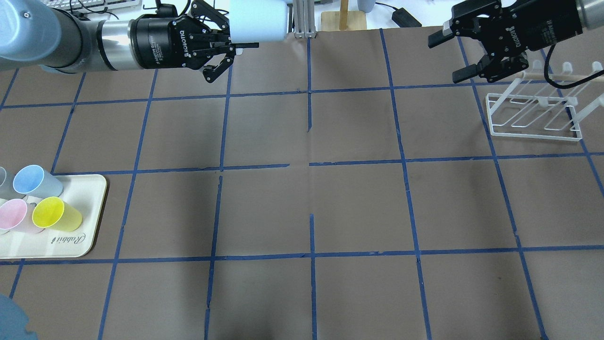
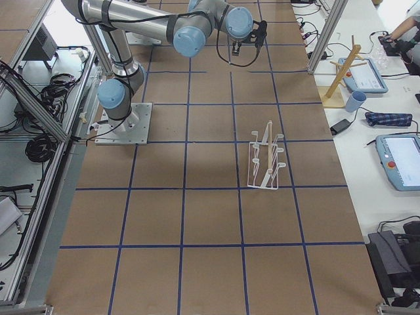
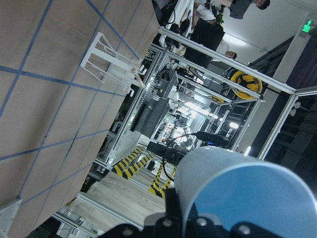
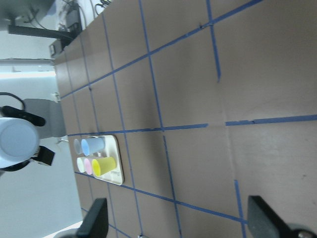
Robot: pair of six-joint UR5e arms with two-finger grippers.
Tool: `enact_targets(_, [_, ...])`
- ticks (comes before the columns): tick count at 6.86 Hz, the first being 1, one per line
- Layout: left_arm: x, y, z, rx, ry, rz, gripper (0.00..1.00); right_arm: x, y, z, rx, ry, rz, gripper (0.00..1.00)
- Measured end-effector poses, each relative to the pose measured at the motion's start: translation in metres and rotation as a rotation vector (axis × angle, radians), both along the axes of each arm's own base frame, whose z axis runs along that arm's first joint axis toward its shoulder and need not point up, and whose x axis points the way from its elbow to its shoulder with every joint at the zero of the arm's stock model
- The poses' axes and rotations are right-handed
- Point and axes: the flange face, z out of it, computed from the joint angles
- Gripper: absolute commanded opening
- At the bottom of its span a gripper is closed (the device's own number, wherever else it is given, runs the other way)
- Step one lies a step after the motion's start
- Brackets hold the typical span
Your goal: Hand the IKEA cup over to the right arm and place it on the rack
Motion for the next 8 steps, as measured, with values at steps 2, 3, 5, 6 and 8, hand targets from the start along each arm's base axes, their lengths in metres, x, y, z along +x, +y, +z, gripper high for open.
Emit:
enact_targets(2, [-0.046,0.008,-0.007,0.053,0.063,0.007,0.00,0.010,0.001,-0.012,-0.055,-0.220,-0.040,1.00])
enact_targets(3, [-0.062,0.012,-0.011,0.068,0.092,0.027,0.00,0.017,0.002,-0.021,-0.065,-0.326,-0.074,1.00])
enact_targets(5, [-0.079,0.018,-0.021,0.091,0.108,0.027,0.00,0.024,0.007,-0.033,-0.059,-0.464,-0.134,1.00])
enact_targets(6, [-0.087,0.019,-0.025,0.104,0.116,0.027,0.00,0.026,0.007,-0.034,-0.051,-0.504,-0.154,1.00])
enact_targets(8, [-0.104,0.020,-0.028,0.121,0.143,0.044,0.00,0.038,0.006,-0.035,-0.030,-0.537,-0.152,1.00])
